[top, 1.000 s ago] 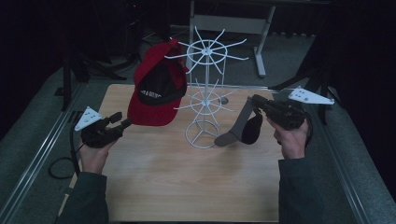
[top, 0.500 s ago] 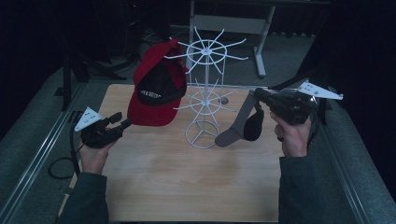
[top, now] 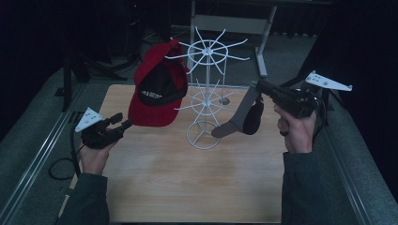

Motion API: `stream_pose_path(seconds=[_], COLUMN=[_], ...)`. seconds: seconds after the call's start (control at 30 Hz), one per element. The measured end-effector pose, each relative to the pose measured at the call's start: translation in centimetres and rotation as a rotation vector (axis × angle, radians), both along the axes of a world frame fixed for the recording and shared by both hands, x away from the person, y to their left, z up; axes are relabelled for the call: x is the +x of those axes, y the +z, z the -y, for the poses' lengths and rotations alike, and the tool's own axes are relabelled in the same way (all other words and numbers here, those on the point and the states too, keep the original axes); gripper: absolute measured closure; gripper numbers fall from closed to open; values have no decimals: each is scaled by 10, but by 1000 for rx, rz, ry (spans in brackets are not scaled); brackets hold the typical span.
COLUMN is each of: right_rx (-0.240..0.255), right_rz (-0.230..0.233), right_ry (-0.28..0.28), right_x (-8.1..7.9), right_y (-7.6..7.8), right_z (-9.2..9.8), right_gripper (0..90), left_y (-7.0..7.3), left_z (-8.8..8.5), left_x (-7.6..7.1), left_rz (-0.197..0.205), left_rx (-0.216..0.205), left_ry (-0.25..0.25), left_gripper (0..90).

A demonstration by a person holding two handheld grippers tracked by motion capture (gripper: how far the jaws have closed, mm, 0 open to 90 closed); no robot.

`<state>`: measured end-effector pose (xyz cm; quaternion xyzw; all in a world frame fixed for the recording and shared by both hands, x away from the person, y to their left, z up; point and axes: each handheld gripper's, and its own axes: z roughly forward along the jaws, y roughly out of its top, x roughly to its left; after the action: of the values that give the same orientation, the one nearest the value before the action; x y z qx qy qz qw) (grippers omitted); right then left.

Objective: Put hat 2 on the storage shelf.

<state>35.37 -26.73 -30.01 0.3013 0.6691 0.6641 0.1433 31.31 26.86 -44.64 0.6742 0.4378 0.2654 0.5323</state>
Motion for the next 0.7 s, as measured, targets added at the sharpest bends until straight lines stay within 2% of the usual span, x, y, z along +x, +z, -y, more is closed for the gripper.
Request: stream_pose_path(seconds=[0.7], right_rx=[58], right_rz=[40], right_ry=[25], right_x=[2], right_y=[30], right_z=[-1], right_gripper=[857], left_y=[0], left_z=[0], left_x=[0], left_rz=[2], left_rx=[2], left_ry=[3], left_gripper=[517])
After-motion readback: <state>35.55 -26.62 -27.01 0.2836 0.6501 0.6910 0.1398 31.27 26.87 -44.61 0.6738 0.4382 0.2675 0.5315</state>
